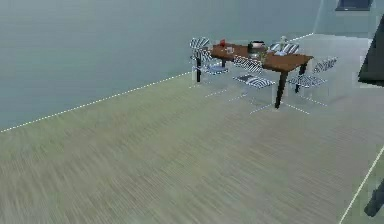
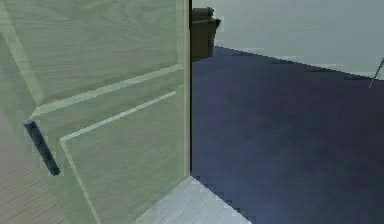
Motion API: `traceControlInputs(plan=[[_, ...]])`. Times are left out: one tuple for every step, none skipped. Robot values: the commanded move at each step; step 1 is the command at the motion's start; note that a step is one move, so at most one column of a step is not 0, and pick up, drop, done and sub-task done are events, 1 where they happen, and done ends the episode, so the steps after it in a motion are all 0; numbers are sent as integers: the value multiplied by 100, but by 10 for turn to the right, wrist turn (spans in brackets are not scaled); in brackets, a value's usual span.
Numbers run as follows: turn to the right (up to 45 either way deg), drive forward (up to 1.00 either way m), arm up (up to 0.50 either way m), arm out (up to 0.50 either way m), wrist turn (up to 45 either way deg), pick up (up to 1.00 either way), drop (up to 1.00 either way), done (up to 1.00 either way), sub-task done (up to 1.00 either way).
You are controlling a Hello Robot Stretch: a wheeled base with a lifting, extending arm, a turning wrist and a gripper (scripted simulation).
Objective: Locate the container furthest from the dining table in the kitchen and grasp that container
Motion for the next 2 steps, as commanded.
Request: traceControlInputs(plan=[[0, 85, 0, 0, 0, 0, 0, 0, 0], [420, 0, 0, 0, 0, 0, 0, 0, 0]])
